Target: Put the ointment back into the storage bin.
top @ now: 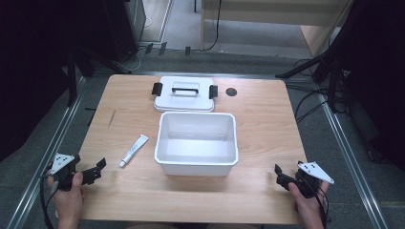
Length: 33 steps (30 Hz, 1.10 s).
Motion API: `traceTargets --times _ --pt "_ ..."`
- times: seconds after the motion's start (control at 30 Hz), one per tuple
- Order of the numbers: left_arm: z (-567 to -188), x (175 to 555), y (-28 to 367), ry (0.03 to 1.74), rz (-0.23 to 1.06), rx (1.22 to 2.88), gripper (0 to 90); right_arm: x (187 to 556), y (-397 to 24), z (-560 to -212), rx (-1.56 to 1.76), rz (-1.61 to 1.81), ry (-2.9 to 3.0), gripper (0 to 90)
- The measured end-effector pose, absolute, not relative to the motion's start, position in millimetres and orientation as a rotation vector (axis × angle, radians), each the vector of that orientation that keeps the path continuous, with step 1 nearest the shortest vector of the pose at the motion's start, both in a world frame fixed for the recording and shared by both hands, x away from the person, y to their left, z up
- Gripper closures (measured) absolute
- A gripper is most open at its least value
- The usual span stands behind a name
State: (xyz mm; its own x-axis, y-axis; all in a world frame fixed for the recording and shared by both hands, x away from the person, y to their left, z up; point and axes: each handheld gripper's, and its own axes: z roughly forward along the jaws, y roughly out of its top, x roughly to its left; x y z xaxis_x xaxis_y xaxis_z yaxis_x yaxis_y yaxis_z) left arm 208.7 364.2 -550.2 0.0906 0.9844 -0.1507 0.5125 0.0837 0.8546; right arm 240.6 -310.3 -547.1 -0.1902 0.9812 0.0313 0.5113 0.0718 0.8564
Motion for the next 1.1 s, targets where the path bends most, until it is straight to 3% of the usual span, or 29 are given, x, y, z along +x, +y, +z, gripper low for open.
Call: traceTargets --times 0.23,0.37,0.7,0.73,1.1 --pt "-548.2 210.6 367.0 1.54 0.684 1.533 0.1 242.3 -309.8 -547.1 1.491 1.03 1.783 12.7" --pt "-540.9 214.2 362.2 1.536 0.66 1.581 15.0 243.3 -310.1 -547.3 1.494 1.029 1.789 12.8" --pt "-519.1 233.7 326.0 1.508 0.604 1.89 14.2 243.7 -310.1 -547.3 1.5 1.025 1.793 13.1" --pt "-515.4 238.8 318.8 1.505 0.607 1.984 14.1 243.8 -310.6 -547.4 1.499 1.03 1.794 13.2" --pt "-498.7 257.1 304.7 1.489 0.524 2.242 14.7 244.3 -311.3 -547.5 1.496 1.046 1.811 13.2"
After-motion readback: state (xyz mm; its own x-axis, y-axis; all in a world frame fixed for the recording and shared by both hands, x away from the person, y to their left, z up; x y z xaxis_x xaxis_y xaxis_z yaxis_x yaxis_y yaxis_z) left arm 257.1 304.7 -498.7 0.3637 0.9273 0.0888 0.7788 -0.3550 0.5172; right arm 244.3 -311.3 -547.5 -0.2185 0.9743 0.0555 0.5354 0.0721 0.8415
